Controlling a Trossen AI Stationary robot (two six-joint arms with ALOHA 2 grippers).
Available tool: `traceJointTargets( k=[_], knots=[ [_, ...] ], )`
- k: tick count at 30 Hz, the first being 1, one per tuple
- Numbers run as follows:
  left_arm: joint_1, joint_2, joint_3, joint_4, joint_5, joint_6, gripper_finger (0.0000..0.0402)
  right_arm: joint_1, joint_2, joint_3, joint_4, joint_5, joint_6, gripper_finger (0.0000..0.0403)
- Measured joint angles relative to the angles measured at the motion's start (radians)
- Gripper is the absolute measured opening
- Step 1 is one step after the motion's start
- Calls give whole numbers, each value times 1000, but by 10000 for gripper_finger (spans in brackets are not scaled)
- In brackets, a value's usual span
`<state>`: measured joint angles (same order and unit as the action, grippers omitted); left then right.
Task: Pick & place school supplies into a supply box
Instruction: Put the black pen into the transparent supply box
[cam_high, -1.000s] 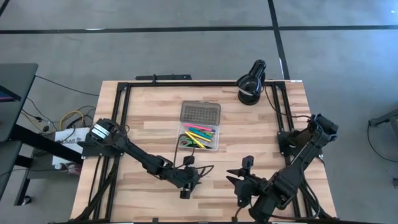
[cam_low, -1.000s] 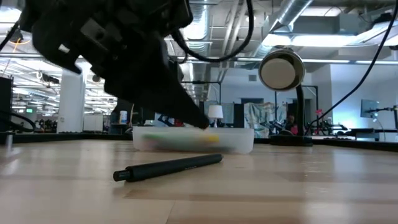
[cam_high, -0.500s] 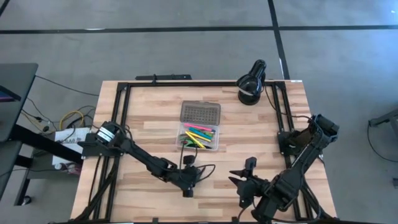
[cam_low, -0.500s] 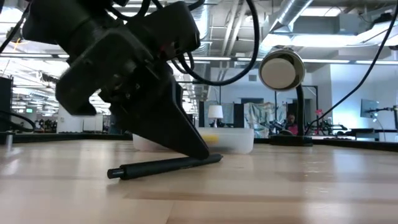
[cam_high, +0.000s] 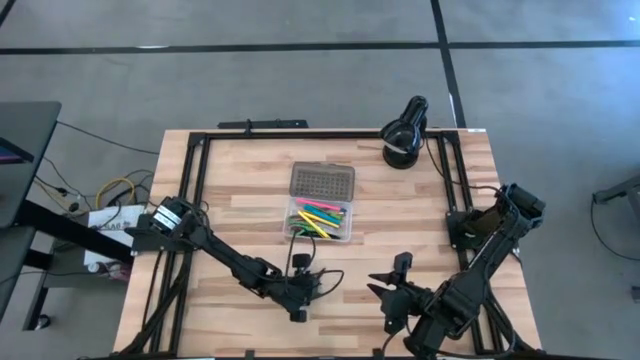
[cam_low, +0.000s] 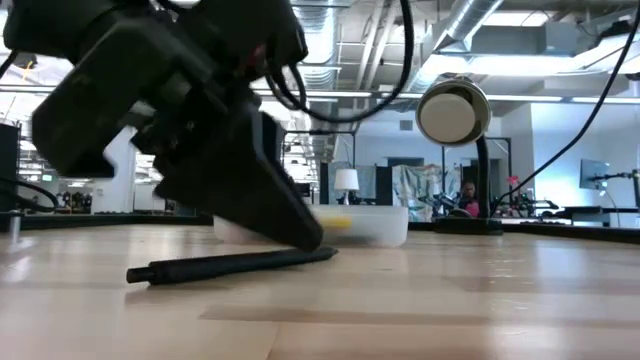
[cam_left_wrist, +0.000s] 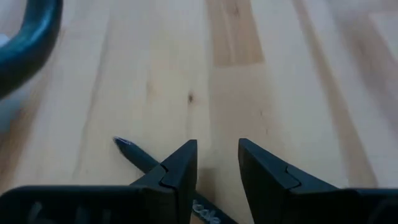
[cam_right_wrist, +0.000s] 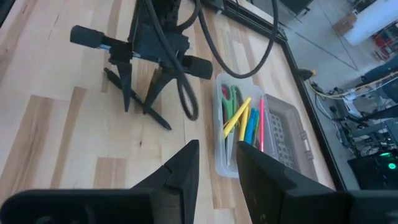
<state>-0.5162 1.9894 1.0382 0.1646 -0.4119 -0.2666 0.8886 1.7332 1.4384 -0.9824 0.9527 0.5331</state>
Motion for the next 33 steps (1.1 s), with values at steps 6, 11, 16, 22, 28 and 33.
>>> traceJointTargets(
  k=[6,11,16,22,28,33],
  knots=[
    [-2,-1,0,-4,-27,5,112,0,0,0,0,0,-1,102],
    [-2,-1,0,-65,-58,-55,112,0,0,0,-1,0,-1,102],
    [-15,-1,3,-81,-91,-56,112,0,0,0,-1,9,-7,102],
    [-32,-1,46,-137,-127,-43,112,-1,0,0,-1,18,-9,102],
    [-33,-1,86,-265,-150,-114,112,-1,0,0,-1,18,-5,102],
    [-22,-2,88,-329,-123,-215,112,-1,0,1,-1,18,-2,102]
  ],
)
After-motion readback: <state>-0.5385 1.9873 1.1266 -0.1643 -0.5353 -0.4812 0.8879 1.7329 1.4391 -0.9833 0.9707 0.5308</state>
